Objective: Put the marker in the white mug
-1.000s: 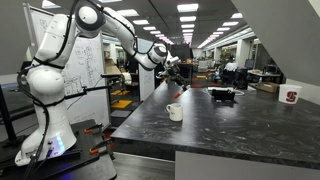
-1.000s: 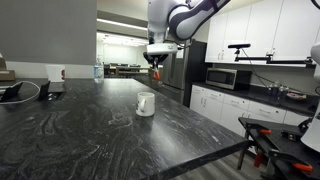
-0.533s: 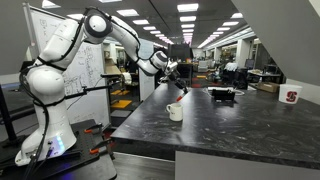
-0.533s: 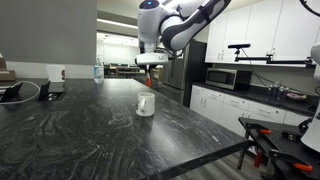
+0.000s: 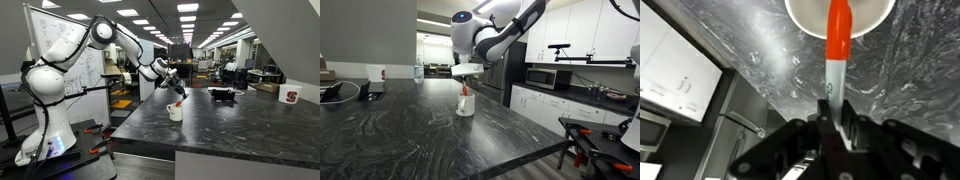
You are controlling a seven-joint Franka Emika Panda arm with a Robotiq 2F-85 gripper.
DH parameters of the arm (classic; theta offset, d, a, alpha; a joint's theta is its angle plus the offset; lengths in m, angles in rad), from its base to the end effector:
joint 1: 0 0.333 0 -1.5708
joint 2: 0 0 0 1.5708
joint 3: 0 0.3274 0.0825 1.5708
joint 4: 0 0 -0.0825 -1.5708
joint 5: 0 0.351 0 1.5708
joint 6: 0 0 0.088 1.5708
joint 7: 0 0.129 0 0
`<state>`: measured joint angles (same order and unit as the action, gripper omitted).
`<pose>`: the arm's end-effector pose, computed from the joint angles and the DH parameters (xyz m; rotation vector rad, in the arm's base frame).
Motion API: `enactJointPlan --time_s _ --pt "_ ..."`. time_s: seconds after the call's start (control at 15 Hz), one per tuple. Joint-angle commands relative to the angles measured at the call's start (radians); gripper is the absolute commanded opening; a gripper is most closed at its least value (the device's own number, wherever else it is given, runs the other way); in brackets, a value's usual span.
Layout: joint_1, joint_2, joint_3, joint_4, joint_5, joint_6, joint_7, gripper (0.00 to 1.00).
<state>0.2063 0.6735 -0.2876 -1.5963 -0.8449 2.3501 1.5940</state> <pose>0.6955 -0.0468 0.2800 2.1919 -1.2074 0.7814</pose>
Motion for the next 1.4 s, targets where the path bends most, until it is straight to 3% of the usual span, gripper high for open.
enactJointPlan --time_s 0.0,0.2,0.27,0.33,0.53,0.87,1.07,1.33 --pt "0.0 0.014 0.009 0.002 -0.028 0.006 0.042 0.04" --pt "0.002 0.02 0.023 -0.007 -0.019 0.005 0.039 0.06" --pt "0.001 0.019 0.029 -0.01 -0.014 0.009 0.036 0.43" --pt "0.002 0.018 0.031 -0.012 -0.014 0.006 0.031 0.44" --pt "-0.006 0.007 0.044 -0.018 0.002 0.01 0.018 0.66" --pt "-0.082 -0.083 0.148 -0.078 0.24 0.07 -0.156 1.0" --pt "-0.117 -0.142 0.199 -0.123 0.438 0.091 -0.313 1.0" --pt "-0.15 -0.206 0.238 -0.158 0.672 0.015 -0.543 1.0"
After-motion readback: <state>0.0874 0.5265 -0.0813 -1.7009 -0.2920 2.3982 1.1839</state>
